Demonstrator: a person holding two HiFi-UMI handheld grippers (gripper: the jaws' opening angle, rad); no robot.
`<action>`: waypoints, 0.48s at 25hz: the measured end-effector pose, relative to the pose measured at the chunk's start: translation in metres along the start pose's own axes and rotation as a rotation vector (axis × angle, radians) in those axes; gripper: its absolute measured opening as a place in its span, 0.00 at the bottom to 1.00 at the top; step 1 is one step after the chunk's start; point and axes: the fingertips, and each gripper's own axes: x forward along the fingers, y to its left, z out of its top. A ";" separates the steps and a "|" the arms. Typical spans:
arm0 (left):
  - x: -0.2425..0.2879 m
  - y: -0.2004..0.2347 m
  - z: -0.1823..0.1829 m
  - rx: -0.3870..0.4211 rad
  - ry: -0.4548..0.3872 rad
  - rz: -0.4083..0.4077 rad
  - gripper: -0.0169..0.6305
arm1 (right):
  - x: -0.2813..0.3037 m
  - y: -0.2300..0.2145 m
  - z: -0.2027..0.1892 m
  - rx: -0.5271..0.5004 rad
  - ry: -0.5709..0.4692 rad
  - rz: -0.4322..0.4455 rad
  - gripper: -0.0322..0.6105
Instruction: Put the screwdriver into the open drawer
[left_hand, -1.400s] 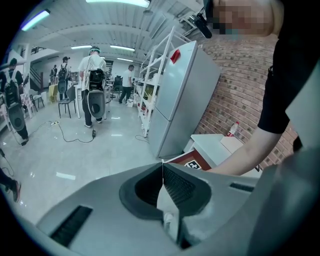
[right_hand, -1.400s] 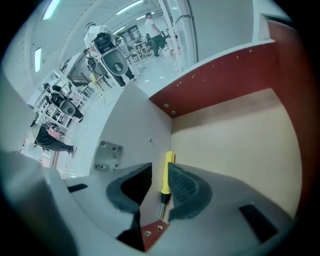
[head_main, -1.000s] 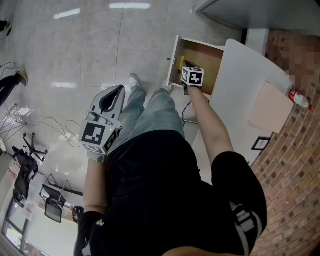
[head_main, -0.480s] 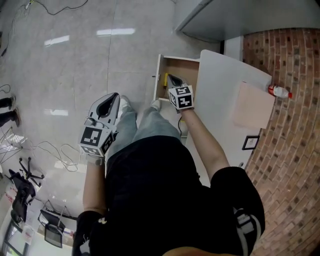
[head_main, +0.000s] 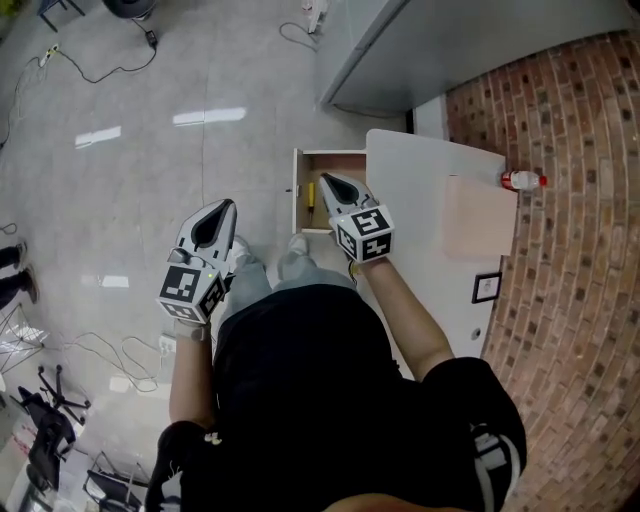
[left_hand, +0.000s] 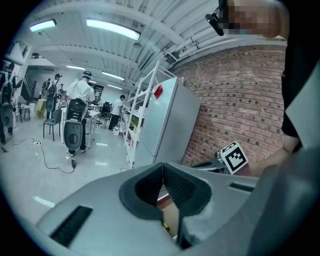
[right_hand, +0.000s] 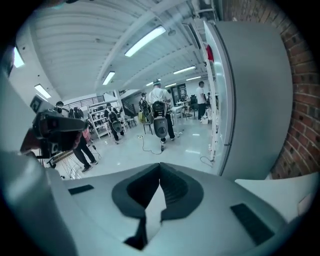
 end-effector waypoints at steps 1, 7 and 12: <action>-0.001 -0.001 0.004 0.007 -0.005 -0.007 0.03 | -0.008 0.003 0.010 -0.004 -0.018 -0.001 0.07; -0.005 -0.005 0.029 0.043 -0.044 -0.041 0.03 | -0.052 0.019 0.062 -0.062 -0.117 -0.027 0.07; -0.006 -0.014 0.059 0.093 -0.098 -0.087 0.03 | -0.082 0.035 0.105 -0.149 -0.231 -0.045 0.07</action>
